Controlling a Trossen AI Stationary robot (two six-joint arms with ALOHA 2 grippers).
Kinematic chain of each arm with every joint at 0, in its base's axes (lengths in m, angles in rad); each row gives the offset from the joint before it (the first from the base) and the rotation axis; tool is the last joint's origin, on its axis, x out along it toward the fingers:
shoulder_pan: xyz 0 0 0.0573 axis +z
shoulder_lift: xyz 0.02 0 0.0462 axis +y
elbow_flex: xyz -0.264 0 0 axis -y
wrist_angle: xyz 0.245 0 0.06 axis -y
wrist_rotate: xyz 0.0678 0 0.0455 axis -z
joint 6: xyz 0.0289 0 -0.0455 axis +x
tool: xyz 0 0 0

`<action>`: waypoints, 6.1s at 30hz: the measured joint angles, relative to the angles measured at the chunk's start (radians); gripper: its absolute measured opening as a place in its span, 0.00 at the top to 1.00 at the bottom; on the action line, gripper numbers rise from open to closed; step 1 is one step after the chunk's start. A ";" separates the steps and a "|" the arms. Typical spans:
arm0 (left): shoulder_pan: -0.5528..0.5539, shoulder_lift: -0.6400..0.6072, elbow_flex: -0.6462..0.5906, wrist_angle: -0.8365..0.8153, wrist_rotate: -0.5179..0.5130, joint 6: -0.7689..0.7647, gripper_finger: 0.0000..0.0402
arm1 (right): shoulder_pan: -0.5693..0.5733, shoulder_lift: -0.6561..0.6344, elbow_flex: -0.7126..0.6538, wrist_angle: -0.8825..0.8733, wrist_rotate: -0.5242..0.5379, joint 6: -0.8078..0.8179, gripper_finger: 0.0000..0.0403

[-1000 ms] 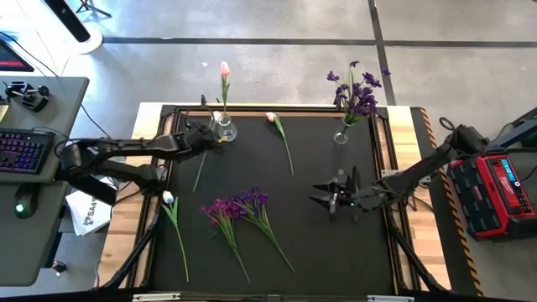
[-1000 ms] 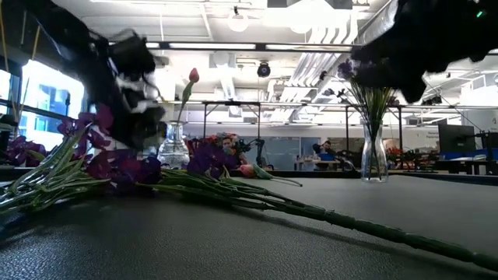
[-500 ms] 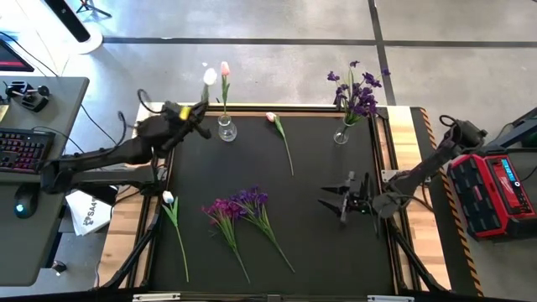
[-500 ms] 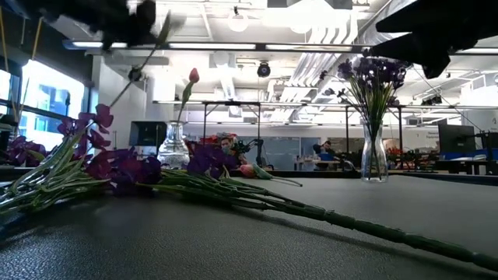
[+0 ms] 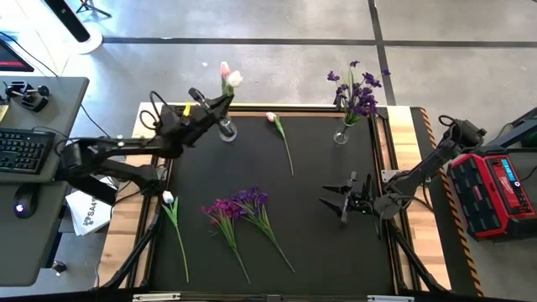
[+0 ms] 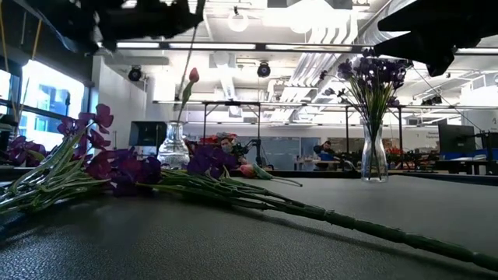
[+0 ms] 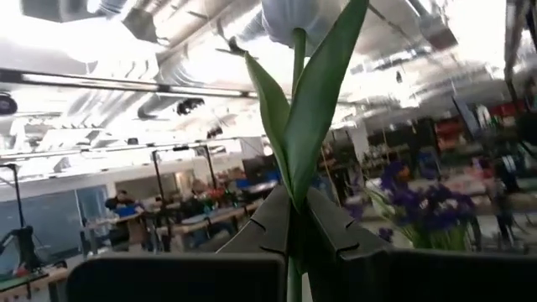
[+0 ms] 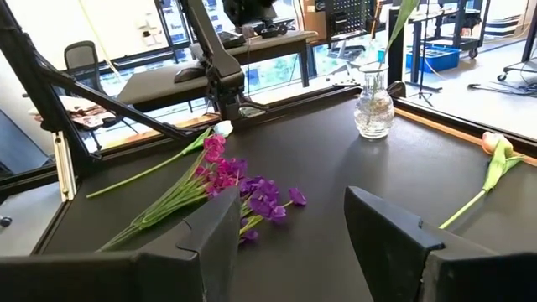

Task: Sort flowers into vase by color
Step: Put the top white tulip into the left transparent vase, then put the purple flowers into the right transparent vase

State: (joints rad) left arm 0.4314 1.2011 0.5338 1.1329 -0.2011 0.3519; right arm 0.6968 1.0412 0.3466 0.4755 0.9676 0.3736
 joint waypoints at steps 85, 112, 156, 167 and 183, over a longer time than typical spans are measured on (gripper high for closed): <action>-0.982 -0.044 0.113 -0.726 -0.992 -0.158 0.64 | -0.001 0.000 0.000 -0.075 -0.089 0.017 0.51; -1.139 0.084 0.199 -0.970 -0.994 -0.410 0.66 | -0.156 0.494 0.269 0.131 -0.447 -0.223 0.51; -1.472 0.238 0.198 -1.353 -0.968 -1.292 0.66 | -0.167 1.267 1.369 -1.180 -0.415 0.518 0.61; -1.385 0.238 0.198 -1.353 -0.968 -1.248 0.66 | -0.209 1.263 1.359 -1.325 -0.403 0.434 0.87; -1.232 0.238 0.198 -1.340 -0.877 -1.195 0.66 | -0.267 0.693 0.644 -0.936 -0.370 0.437 1.00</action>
State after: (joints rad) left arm -0.8004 1.4387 0.7319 -0.2071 -1.0777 -0.8430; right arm 0.4300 1.7340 0.9907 -0.4607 0.5980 0.8101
